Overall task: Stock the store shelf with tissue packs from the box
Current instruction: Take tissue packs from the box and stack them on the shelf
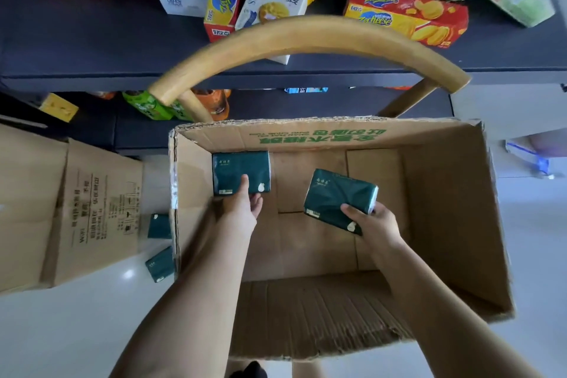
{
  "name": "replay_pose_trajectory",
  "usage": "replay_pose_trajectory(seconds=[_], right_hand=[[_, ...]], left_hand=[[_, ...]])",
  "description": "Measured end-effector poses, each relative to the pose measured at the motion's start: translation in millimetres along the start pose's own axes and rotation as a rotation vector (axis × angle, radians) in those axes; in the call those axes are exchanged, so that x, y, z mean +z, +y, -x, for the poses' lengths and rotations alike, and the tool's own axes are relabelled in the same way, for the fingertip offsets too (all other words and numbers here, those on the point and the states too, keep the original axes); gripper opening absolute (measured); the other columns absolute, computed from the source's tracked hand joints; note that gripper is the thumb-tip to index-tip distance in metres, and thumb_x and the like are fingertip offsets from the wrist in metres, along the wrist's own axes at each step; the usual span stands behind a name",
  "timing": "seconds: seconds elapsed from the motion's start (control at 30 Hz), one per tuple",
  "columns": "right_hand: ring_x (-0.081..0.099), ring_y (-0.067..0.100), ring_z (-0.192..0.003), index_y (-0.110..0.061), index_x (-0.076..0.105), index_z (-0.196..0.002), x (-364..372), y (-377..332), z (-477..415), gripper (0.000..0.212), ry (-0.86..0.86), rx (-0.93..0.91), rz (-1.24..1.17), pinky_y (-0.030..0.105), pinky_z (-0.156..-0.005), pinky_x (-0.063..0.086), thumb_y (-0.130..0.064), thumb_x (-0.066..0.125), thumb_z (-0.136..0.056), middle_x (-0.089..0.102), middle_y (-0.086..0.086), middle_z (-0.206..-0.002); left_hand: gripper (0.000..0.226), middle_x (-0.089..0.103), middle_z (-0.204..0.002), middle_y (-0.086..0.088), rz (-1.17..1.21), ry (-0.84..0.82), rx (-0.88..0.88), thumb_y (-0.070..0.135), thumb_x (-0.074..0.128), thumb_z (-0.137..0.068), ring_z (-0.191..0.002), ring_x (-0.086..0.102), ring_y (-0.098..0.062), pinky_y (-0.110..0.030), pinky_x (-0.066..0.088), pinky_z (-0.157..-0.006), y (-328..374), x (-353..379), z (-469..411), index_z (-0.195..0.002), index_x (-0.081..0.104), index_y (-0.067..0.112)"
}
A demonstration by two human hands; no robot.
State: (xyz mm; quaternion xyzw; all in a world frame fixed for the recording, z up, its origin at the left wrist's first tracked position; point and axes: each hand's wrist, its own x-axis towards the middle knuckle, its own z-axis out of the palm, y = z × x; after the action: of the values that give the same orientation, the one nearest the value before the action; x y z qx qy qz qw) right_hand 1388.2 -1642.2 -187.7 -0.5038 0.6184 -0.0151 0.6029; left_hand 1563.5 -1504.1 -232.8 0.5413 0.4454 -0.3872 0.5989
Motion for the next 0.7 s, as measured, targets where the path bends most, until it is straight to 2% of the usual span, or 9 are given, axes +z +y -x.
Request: replay_pose_trajectory(seconds=[0.1,0.17,0.3,0.4,0.5,0.6,0.7], right_hand=[[0.065,0.018,-0.088,-0.009,0.062,-0.102,4,3,-2,0.024,0.006,0.003,-0.015,0.028,-0.073,0.054,-0.01,0.072,-0.081,0.068,0.005,-0.096],[0.064,0.017,-0.088,-0.009,0.061,-0.103,5,1,-2,0.023,0.005,-0.009,-0.013,0.027,-0.072,0.054,-0.011,0.071,-0.082,0.067,0.004,-0.095],[0.064,0.017,-0.088,-0.01,0.061,-0.103,6,-7,0,0.024,0.019,-0.055,0.016,0.028,-0.072,0.054,-0.013,0.071,-0.082,0.067,0.003,-0.095],[0.063,0.015,-0.084,-0.01,0.059,-0.102,0,-18,9,0.024,0.053,-0.076,0.033,0.022,-0.063,0.05,-0.015,0.072,-0.082,0.065,0.002,-0.093],[0.063,0.014,-0.08,-0.008,0.061,-0.103,-12,-31,26,0.025,0.067,-0.073,0.011,0.019,-0.058,0.046,-0.014,0.073,-0.081,0.066,0.004,-0.093],[0.064,0.014,-0.078,-0.009,0.064,-0.097,-31,-50,47,0.022,0.074,-0.1,0.012,0.021,-0.06,0.049,-0.016,0.075,-0.08,0.068,0.006,-0.094],[0.065,0.015,-0.081,-0.011,0.064,-0.096,-56,-77,70,0.021,0.081,-0.151,0.01,0.025,-0.068,0.053,-0.019,0.074,-0.08,0.069,0.005,-0.093]], left_hand=[[0.054,0.058,-0.094,-0.006,0.007,0.017,-0.009,0.035,0.067,-0.085,-0.077,0.057,-0.013,-0.024,0.048,-0.062,-1,2,-11,-0.124,0.047,0.004],[0.051,0.057,-0.092,-0.005,-0.002,0.026,-0.017,0.035,0.068,-0.084,-0.073,0.054,-0.012,-0.024,0.046,-0.059,-2,3,-14,-0.121,0.049,0.006],[0.05,0.056,-0.097,-0.007,-0.001,0.02,-0.049,0.029,0.072,-0.082,-0.083,0.056,-0.016,-0.024,0.05,-0.066,-5,1,-6,-0.119,0.049,0.006],[0.05,0.055,-0.114,-0.01,-0.038,0.015,-0.066,0.022,0.075,-0.079,-0.103,0.056,-0.021,-0.028,0.053,-0.08,-8,-4,14,-0.119,0.049,0.006],[0.041,0.053,-0.122,-0.012,-0.095,-0.026,-0.074,0.015,0.073,-0.08,-0.115,0.053,-0.024,-0.032,0.05,-0.092,-11,-11,45,-0.113,0.049,0.007],[0.042,0.054,-0.124,-0.011,-0.151,-0.072,-0.034,0.013,0.073,-0.08,-0.115,0.053,-0.023,-0.031,0.05,-0.089,-7,-11,77,-0.115,0.05,0.008],[0.044,0.058,-0.124,-0.009,-0.204,-0.146,0.084,0.009,0.074,-0.078,-0.107,0.056,-0.021,-0.029,0.05,-0.083,4,-2,119,-0.116,0.051,0.01]])
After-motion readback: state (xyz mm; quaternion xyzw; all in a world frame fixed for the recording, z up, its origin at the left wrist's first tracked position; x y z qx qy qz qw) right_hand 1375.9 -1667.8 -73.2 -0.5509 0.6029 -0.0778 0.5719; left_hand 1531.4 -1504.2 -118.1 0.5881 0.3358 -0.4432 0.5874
